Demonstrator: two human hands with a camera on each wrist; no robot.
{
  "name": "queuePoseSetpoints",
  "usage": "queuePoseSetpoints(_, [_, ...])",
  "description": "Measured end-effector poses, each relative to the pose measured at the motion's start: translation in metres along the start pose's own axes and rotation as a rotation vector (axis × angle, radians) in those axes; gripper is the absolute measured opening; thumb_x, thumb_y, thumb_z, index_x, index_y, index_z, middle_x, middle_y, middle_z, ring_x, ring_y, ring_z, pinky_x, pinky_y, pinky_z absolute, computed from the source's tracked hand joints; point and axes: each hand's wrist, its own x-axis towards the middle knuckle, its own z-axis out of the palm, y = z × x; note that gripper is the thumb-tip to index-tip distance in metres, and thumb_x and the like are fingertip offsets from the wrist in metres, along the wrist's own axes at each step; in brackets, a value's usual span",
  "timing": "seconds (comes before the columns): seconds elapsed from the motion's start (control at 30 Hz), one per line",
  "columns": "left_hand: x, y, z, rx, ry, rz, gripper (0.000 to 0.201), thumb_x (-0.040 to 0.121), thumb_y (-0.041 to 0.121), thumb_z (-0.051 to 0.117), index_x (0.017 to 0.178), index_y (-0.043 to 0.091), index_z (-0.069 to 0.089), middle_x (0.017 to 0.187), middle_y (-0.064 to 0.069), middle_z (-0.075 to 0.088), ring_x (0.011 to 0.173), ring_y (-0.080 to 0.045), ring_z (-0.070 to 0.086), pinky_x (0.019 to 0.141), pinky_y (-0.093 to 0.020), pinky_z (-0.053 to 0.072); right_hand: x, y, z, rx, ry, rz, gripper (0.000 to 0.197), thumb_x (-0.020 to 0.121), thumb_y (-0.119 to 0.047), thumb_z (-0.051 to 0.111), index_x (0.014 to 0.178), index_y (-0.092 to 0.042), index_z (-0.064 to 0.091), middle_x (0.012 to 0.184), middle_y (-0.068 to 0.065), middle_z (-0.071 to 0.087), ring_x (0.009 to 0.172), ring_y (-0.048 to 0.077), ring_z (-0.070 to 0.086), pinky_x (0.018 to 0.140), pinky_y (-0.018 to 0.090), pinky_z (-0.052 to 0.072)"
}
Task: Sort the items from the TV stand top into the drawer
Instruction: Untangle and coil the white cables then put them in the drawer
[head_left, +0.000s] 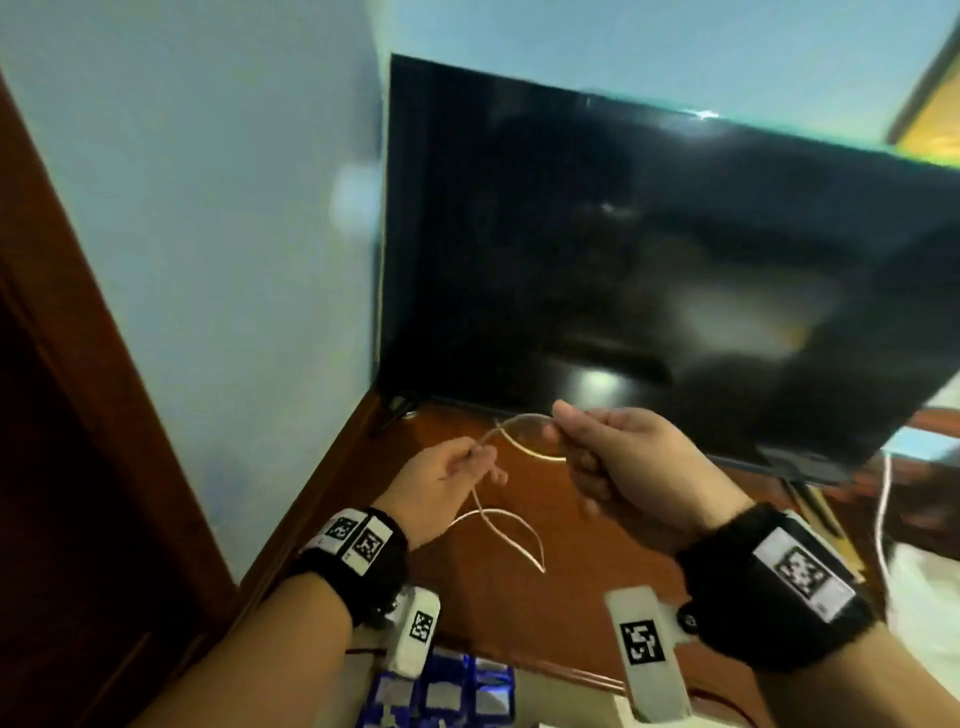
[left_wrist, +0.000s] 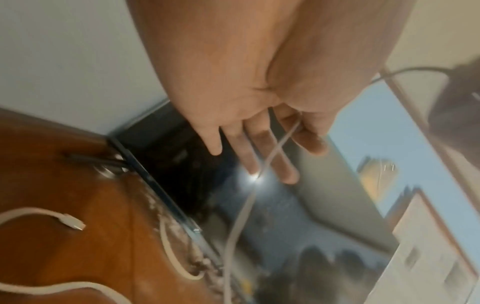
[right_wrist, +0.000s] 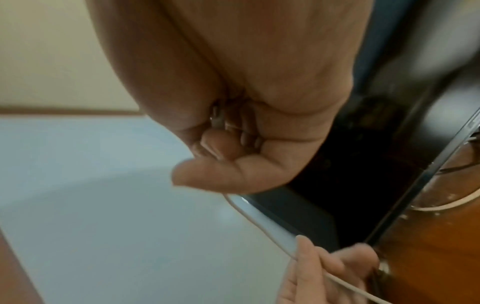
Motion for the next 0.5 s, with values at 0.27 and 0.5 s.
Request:
queuePoseSetpoints(0.27, [0.042,0.085,0.016,-0.413,-0.102,0.070,0.025,0.109,0.027,0.047,0.097,0.015,0.065,0.064,0.003,0.037,0.052,-0.010,0.031,0.053,-0.029,0.030,-0.069,-0.038,-0.022,0.259,-0.254,-0.103,0.029,0.092,-0.038,0.066,0.079,-0.013,0.059,0.060,0.000,0.030,0.040,0.011,0.028,0.038,0.022,0.040])
queuePoseSetpoints(0.5, [0.023,0.109,0.031,-0.264,-0.327,0.105,0.022,0.105,0.041,0.053,0.091,0.030,0.065,0.065,0.007,0.041,0.053,-0.011,0.031,0.050,-0.025,0.026,-0.074,-0.081,-0.037,0.676,-0.026,-0.576,0.030,0.107,-0.022,0.044,0.099,-0.005,0.067,0.094,0.018,0.075,0.086,0.028,0.076,0.084,0.040,0.063])
